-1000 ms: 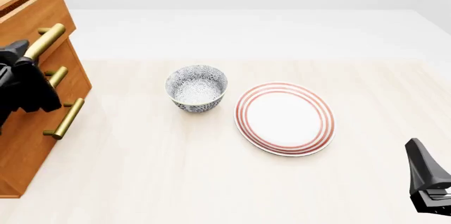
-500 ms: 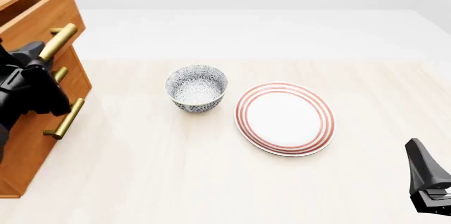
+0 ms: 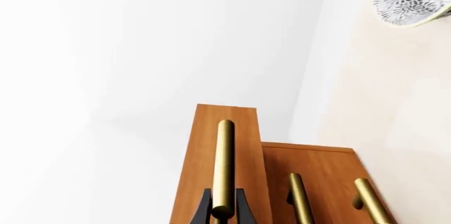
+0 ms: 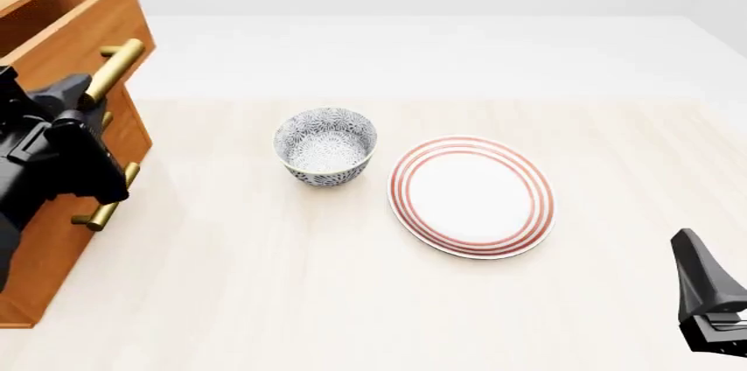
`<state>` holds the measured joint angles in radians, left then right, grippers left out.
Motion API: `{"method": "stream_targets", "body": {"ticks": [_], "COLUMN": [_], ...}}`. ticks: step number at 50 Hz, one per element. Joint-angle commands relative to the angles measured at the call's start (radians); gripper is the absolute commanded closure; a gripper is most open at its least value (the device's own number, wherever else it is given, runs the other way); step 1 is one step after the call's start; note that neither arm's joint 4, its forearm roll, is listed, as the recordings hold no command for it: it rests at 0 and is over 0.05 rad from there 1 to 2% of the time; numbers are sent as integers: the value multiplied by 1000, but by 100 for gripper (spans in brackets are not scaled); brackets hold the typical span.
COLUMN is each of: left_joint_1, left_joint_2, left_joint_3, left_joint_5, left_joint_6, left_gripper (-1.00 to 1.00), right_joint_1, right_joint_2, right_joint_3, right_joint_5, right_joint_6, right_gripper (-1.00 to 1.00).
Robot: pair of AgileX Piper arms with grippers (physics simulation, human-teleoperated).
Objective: Open the top drawer of the cabinet.
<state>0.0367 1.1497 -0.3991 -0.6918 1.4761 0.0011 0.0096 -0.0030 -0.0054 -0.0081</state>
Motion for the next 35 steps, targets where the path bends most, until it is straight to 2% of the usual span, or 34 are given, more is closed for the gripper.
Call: {"method": "stream_targets", "body": {"ticks": [1,15,35], "left_joint_1": [-30,-68,-128], "left_joint_2": [-76,-104,-57], "left_joint_3": [77,73,55], "left_joint_5": [58,73,39], "left_joint_6": [-7,1,6], "left_gripper": [100,100,100], "right_joint_1": [0,0,0], "right_joint_2": [2,2,1], "right_joint_3": [0,0,0], "right_joint_5": [-1,-2,-1], "right_joint_6": [0,0,0], "right_gripper": [-100,-100,-100]}}
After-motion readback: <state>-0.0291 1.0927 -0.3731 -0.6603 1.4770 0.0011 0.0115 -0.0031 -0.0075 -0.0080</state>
